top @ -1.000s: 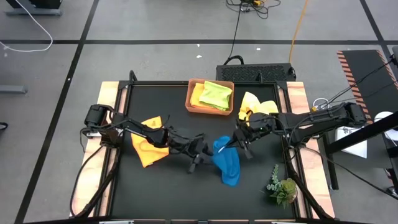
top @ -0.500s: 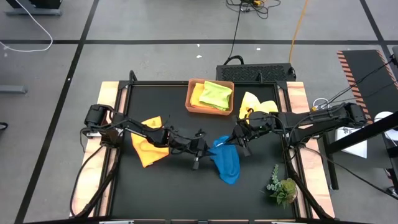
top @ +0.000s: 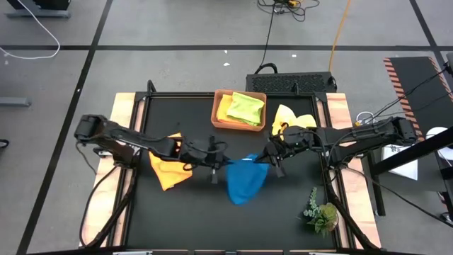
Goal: Fold microfiber towels
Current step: Fold the blue microfiber towel
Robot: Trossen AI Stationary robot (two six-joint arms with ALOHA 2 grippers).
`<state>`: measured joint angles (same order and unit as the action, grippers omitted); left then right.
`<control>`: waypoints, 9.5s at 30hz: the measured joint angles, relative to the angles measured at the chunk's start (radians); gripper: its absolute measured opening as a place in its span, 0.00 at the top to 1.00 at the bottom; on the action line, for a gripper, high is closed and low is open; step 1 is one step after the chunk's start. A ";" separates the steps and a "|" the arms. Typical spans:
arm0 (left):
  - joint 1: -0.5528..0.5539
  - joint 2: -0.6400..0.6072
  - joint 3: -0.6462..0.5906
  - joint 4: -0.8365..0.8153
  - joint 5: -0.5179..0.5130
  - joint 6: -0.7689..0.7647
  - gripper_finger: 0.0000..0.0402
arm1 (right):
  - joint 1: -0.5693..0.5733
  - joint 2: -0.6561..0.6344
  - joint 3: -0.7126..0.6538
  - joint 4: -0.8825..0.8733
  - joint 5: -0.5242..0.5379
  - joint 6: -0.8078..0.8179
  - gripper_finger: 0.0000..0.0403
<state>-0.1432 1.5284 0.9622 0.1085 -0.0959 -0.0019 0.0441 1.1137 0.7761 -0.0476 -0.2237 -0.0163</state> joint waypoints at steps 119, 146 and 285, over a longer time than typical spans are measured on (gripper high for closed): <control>-0.389 0.302 0.214 -0.607 0.011 -0.320 0.99 | 0.060 0.571 0.095 0.261 -0.066 0.105 0.72; -0.304 0.302 0.214 -0.603 0.046 -0.220 0.98 | 0.032 0.738 0.098 0.558 -0.060 0.181 0.72; -0.393 0.301 0.315 -0.837 -0.360 -0.410 0.99 | 0.329 0.349 -0.141 0.247 -0.015 0.257 0.85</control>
<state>-0.5358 1.8297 1.2777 -0.7284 -0.4560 -0.4116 0.3732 1.4623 0.6350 0.1996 -0.2388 0.2404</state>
